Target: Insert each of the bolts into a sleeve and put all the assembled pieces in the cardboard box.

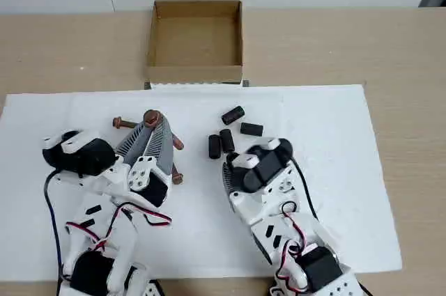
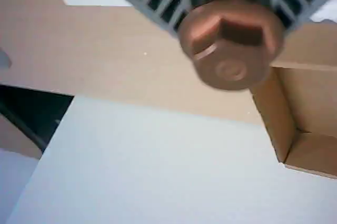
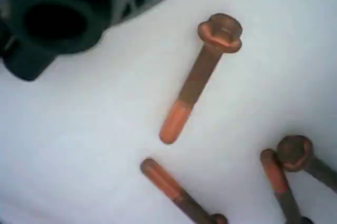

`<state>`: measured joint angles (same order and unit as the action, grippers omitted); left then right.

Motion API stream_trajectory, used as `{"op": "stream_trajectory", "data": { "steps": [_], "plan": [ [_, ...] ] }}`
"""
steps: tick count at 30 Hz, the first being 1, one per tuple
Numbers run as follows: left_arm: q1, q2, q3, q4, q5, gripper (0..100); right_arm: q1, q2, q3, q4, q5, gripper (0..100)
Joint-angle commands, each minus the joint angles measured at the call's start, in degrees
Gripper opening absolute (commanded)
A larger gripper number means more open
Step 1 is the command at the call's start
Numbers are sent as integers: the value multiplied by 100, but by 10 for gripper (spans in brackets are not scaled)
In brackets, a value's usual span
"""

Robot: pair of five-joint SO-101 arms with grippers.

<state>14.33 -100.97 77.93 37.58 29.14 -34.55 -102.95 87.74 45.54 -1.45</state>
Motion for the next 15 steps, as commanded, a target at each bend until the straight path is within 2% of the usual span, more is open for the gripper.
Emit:
{"op": "stream_trajectory", "data": {
  "steps": [1, 4, 10, 15],
  "plan": [
    [26, -176, -66, -176, 193, 6, -119, -92, -26, -400, 281, 3],
    [185, -308, -66, -176, 281, 6, -233, -92, 53, -567, 730, 3],
    [1046, -325, -75, -176, 290, 6, -330, -92, 62, -593, 1143, 3],
    [1125, -325, -66, -176, 290, 6, -576, -92, 0, -593, 1415, 3]
  ]
}}
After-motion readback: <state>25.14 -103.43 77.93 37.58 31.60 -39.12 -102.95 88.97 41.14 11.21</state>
